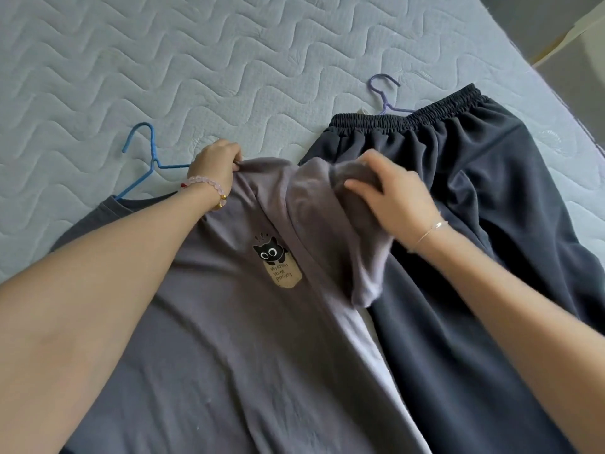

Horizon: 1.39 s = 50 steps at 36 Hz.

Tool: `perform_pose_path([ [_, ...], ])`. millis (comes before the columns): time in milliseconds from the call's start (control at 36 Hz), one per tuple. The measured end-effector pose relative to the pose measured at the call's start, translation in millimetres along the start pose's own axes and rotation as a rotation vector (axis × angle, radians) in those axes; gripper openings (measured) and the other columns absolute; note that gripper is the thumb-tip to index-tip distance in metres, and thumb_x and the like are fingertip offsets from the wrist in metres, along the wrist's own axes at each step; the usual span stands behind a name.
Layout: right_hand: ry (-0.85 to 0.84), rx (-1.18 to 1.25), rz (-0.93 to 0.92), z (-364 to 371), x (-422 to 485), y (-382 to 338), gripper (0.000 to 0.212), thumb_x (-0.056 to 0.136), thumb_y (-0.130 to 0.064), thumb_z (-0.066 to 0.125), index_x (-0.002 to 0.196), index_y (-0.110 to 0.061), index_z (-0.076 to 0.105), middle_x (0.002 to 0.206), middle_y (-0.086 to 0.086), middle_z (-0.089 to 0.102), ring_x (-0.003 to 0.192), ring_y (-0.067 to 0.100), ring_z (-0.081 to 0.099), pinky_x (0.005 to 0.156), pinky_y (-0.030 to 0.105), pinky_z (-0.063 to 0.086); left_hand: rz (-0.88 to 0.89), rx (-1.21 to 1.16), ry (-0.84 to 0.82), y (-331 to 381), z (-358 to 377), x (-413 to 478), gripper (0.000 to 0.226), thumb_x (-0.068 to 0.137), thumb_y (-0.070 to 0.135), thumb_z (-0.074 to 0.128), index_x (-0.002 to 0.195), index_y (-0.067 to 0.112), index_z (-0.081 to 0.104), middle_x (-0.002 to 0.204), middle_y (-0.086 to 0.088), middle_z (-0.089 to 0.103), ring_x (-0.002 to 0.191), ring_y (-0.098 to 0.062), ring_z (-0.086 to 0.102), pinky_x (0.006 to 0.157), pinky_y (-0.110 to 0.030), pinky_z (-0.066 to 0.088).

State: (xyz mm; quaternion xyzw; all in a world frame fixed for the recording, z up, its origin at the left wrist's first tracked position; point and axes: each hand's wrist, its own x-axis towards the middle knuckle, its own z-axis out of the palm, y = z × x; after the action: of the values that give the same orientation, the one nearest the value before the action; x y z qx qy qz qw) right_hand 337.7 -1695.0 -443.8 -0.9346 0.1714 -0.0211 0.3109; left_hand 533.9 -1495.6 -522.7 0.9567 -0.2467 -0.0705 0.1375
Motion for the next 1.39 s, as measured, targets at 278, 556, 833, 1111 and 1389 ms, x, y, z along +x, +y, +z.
perform_pose_path([
  [278,0.122,-0.088,0.266,-35,51,75,0.049,0.079,-0.026,0.071,0.119,-0.009,0.051,0.111,0.009,0.057,0.104,0.026,0.053,0.084,0.032,0.039,-0.054,0.061,0.000,15,8,6,0.022,0.092,-0.004,0.043,0.104,0.000,0.060,0.113,-0.024,0.056,0.106,-0.039,0.053,0.084,-0.046,0.045],
  [556,0.247,-0.195,0.365,-26,-8,128,0.030,0.090,-0.026,0.053,0.119,-0.017,0.055,0.117,0.012,0.054,0.108,0.032,0.053,0.085,0.041,0.044,-0.050,0.025,0.053,27,20,-65,0.042,0.086,-0.003,0.048,0.128,0.006,0.051,0.129,-0.019,0.049,0.114,-0.040,0.046,0.096,-0.046,0.038],
  [833,0.098,0.061,0.673,-55,-211,168,0.011,0.088,-0.023,0.058,0.086,-0.023,0.069,0.073,-0.003,0.068,0.074,0.018,0.063,0.073,0.032,0.046,-0.156,-0.486,0.010,124,58,-261,0.029,0.078,-0.014,0.054,0.099,0.002,0.065,0.100,-0.015,0.065,0.090,-0.035,0.063,0.081,-0.028,0.039],
  [1111,-0.036,-0.029,0.872,-118,-335,235,0.015,0.087,-0.018,0.057,0.095,-0.020,0.069,0.091,0.002,0.072,0.093,0.023,0.065,0.081,0.036,0.051,-0.361,-0.784,-0.345,263,87,-437,0.067,0.084,-0.004,0.054,0.080,0.062,0.052,0.091,0.013,0.061,0.085,-0.002,0.057,0.067,-0.004,0.044],
  [1389,-0.078,0.193,0.739,-168,-281,340,0.031,0.087,-0.009,0.058,0.118,-0.005,0.055,0.106,0.013,0.063,0.091,0.023,0.057,0.089,0.037,0.046,-0.861,-0.498,-0.154,362,126,-442,0.029,0.084,-0.002,0.058,0.112,0.006,0.062,0.118,-0.011,0.059,0.110,-0.032,0.055,0.091,-0.037,0.042],
])
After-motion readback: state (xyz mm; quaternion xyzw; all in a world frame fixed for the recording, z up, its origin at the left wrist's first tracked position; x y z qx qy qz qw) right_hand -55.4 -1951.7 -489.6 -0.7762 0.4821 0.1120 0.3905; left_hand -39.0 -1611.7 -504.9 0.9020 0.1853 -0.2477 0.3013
